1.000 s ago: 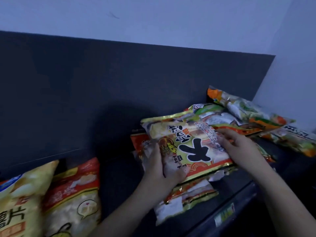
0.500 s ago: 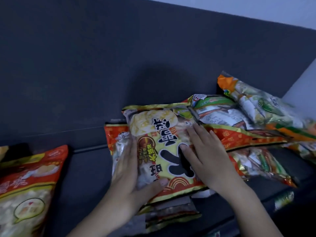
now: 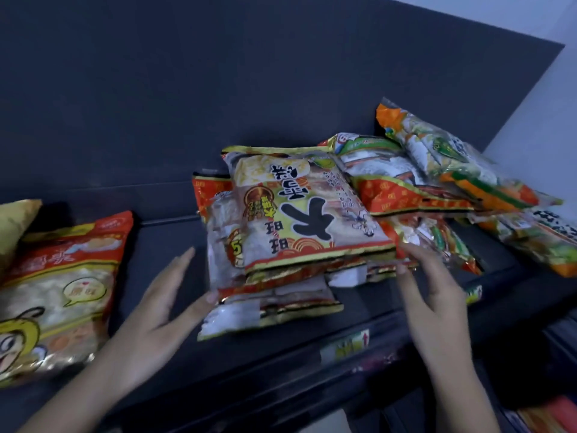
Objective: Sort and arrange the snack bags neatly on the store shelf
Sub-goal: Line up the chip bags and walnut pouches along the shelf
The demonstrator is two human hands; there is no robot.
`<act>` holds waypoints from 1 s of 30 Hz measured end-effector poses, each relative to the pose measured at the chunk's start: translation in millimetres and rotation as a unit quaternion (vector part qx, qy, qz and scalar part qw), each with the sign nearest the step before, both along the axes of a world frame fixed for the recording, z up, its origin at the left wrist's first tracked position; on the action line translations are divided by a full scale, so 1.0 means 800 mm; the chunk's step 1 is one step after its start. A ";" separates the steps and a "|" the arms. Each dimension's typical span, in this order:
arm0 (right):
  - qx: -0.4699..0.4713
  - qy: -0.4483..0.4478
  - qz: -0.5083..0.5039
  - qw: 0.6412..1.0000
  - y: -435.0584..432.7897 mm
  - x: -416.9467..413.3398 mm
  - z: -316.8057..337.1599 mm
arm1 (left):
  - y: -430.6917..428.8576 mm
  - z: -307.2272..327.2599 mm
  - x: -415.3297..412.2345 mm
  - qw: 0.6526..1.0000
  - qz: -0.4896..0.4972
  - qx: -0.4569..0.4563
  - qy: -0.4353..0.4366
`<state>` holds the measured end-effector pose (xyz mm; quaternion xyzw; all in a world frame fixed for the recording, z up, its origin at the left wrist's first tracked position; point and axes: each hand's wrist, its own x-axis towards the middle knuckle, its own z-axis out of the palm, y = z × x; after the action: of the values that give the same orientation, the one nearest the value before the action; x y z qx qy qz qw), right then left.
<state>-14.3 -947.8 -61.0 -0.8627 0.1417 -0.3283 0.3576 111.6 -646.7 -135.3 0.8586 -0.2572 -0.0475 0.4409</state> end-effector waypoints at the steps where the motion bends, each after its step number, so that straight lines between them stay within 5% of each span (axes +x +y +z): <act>1: -0.016 0.009 0.008 1.000 0.012 -0.010 -0.006 | 0.014 -0.006 -0.012 1.000 0.004 0.016 -0.012; 9: -0.201 0.152 0.161 0.954 0.178 -0.051 -0.034 | 0.127 0.036 -0.117 0.953 0.042 0.215 -0.207; 30: -0.257 0.132 0.448 0.846 0.458 0.005 -0.035 | 0.379 0.036 -0.261 0.867 0.364 0.306 -0.151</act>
<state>-9.9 -581.6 -88.9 -0.9287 -0.3036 -0.0402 0.2091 -97.2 -343.4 -106.7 0.9798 0.0370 0.1704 0.0980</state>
